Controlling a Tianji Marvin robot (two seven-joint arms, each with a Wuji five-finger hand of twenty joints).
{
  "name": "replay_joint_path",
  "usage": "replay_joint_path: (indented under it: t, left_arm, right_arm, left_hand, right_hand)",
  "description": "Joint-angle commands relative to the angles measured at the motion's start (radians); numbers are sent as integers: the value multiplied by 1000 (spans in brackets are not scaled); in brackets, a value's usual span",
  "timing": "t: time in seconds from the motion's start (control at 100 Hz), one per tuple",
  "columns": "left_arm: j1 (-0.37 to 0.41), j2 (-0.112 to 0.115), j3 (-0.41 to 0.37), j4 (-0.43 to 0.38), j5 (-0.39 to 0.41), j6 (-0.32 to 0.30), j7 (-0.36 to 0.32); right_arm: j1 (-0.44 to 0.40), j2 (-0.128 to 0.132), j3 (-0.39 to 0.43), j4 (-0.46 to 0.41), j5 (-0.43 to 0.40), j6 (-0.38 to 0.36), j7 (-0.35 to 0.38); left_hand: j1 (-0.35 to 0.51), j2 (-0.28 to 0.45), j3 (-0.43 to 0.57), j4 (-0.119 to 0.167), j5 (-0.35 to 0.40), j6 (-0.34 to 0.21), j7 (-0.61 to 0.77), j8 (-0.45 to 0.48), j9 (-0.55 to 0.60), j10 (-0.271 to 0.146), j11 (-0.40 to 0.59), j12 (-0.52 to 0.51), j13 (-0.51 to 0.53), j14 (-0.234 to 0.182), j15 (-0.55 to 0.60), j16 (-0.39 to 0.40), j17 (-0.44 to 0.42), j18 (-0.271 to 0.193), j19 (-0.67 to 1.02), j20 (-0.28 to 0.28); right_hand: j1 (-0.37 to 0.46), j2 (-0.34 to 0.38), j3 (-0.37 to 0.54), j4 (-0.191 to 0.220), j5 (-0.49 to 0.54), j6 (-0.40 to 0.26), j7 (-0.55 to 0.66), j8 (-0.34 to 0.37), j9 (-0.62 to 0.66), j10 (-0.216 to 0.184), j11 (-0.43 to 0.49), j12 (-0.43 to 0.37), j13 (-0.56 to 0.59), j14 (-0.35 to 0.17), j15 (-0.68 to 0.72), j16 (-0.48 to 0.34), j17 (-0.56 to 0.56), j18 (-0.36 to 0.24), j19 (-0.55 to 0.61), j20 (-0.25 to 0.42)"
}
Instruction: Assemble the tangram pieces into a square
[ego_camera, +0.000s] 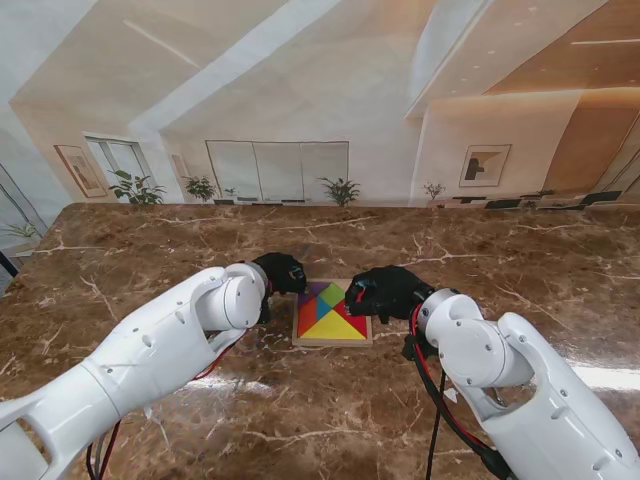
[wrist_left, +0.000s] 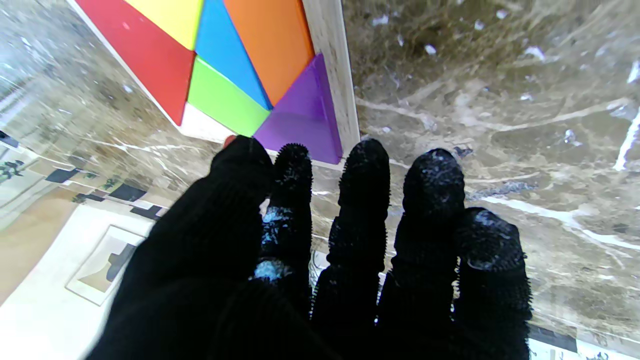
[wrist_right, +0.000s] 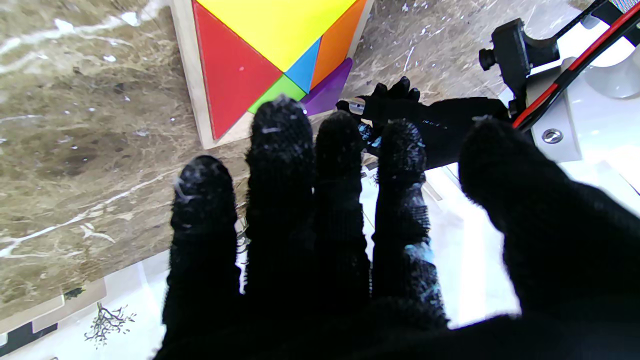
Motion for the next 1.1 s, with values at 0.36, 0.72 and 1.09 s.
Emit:
replay_joint_path:
  t: [0.36, 0.72, 1.09]
  left_arm:
    - [-1, 4, 17, 0, -29, -27, -35]
    - [-6, -2, 27, 8, -54, -47, -40]
    - [-34, -15, 66, 40, -51, -43, -42]
  right_arm:
    - [-9, -1, 2, 7, 5, 6, 11]
    - [-9, 0, 4, 6, 6, 8, 15]
    - [-11, -1, 6, 7, 8, 7, 11]
  left_hand:
    - [21, 41, -44, 31, -28, -47, -41, -31, 1, 18, 22, 42, -23, 33, 43, 34, -29, 11, 39, 34]
    - [28, 41, -56, 32, -11, -67, -31, -9, 6, 17, 31, 57, -19, 33, 52, 41, -30, 13, 39, 43]
    - [23, 55, -70, 37, -39, -50, -61, -16, -23, 22, 14, 60, -41, 33, 47, 45, -49, 3, 28, 48]
  right_hand:
    - [-41, 22, 3, 24, 36, 10, -8, 8, 23, 4, 3, -1, 33, 0, 13, -8, 9, 6, 43, -8]
    - [-41, 23, 3, 24, 36, 10, -8, 8, 21, 4, 3, -1, 33, -1, 13, -8, 8, 6, 43, -9]
    - [-41, 24, 3, 24, 36, 10, -8, 7, 22, 4, 3, -1, 34, 0, 13, -8, 8, 6, 43, -9]
